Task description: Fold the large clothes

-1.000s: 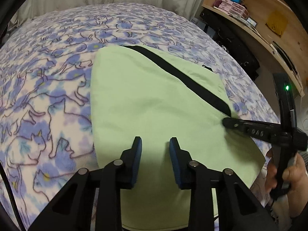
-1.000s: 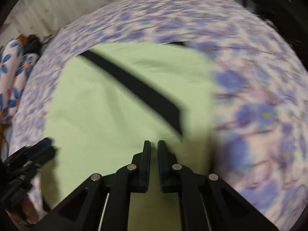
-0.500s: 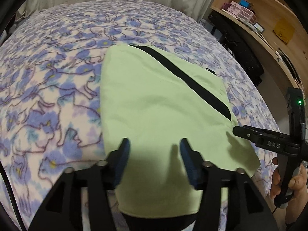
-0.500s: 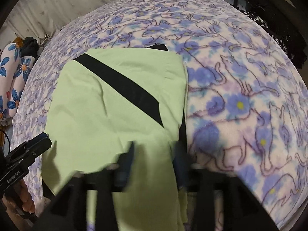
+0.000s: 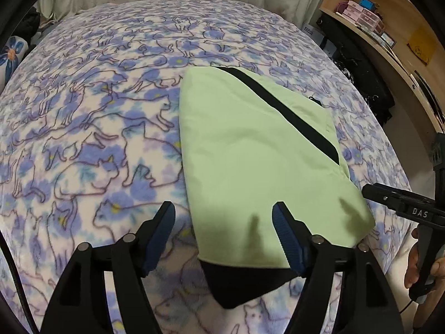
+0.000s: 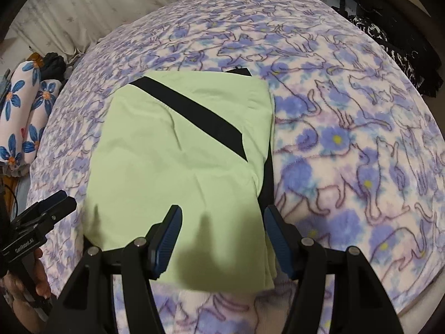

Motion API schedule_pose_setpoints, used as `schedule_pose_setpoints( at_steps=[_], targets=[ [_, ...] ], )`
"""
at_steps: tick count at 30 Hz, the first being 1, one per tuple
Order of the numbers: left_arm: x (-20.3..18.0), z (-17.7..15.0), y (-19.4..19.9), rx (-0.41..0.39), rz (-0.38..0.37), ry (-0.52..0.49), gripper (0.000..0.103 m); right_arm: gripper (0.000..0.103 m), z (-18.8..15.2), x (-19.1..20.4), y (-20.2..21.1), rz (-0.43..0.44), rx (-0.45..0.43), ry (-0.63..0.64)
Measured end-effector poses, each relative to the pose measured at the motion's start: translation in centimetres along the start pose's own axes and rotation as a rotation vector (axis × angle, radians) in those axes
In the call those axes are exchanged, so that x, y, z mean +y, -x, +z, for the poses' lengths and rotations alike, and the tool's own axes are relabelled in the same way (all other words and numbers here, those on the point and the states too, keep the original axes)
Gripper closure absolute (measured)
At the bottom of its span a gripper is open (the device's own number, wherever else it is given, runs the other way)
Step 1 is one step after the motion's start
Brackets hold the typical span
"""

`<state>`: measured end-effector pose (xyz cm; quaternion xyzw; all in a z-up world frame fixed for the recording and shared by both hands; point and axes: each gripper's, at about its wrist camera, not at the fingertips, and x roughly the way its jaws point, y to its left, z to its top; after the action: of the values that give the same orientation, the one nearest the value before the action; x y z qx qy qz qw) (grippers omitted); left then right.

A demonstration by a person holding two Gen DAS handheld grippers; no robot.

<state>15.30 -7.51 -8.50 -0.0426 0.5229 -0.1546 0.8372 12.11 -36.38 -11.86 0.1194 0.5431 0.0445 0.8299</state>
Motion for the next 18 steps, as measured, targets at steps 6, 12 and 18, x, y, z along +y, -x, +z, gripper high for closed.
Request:
schedule_pose_setpoints(
  at_steps=[6, 12, 18],
  targets=[
    [1.2, 0.4, 0.1, 0.042, -0.091, 0.035, 0.031, 0.042, 0.6, -2.0, 0.5, 0.065, 0.027, -0.044],
    [2.9, 0.6, -2.6, 0.105, -0.220, 0.100, 0.020, 0.041, 1.6, -5.2, -2.2, 0.139, 0.095, -0.115],
    [3.8, 0.1, -7.3, 0.155, -0.312, 0.172, 0.020, 0.041, 1.5, -8.1, -7.6, 0.266, 0.191, -0.200]
  ],
)
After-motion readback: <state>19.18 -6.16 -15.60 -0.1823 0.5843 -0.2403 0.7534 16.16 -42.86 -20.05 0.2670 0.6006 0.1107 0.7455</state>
